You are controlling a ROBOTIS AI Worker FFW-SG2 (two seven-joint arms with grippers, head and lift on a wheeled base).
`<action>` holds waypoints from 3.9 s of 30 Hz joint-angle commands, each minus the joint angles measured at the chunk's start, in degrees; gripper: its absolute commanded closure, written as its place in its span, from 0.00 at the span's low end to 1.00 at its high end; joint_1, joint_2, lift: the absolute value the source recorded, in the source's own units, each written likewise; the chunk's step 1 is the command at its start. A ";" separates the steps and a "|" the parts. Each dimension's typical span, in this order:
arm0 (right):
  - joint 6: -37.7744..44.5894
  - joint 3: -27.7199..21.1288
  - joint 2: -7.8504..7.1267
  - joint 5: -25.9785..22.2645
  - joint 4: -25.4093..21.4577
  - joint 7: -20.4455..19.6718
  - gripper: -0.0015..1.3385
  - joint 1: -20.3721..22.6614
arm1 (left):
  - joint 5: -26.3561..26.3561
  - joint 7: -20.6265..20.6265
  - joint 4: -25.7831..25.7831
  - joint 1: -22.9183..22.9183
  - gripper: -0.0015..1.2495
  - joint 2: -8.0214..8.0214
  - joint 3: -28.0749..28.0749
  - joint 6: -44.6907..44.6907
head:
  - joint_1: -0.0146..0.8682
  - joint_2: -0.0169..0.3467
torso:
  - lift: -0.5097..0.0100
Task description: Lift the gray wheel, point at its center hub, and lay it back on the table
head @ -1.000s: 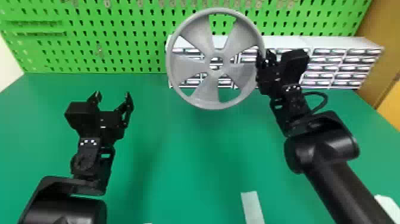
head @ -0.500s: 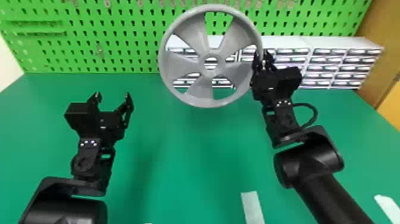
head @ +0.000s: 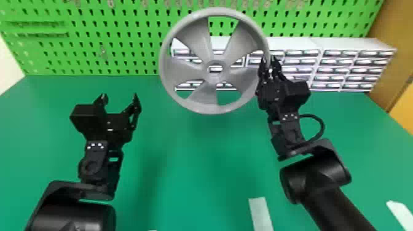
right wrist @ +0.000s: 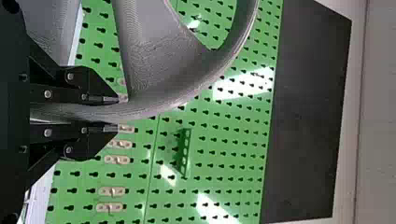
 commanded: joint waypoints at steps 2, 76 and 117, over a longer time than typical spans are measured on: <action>-0.84 -0.13 -0.18 0.45 0.00 -0.52 0.92 0.47 | -0.40 0.00 0.46 -0.45 0.39 -0.52 -0.57 0.00 | 0.80 0.18 | 0.80; -0.22 4.71 -0.97 0.71 4.92 -0.96 0.92 -2.51 | 14.19 39.99 -10.71 -5.37 0.92 10.29 -36.87 1.23 | 0.80 0.18 | 0.80; -0.05 3.92 -1.32 1.33 5.62 -1.05 0.92 -3.57 | 20.34 42.72 4.67 -20.22 0.94 7.21 -48.73 -3.08 | 0.80 0.18 | 0.80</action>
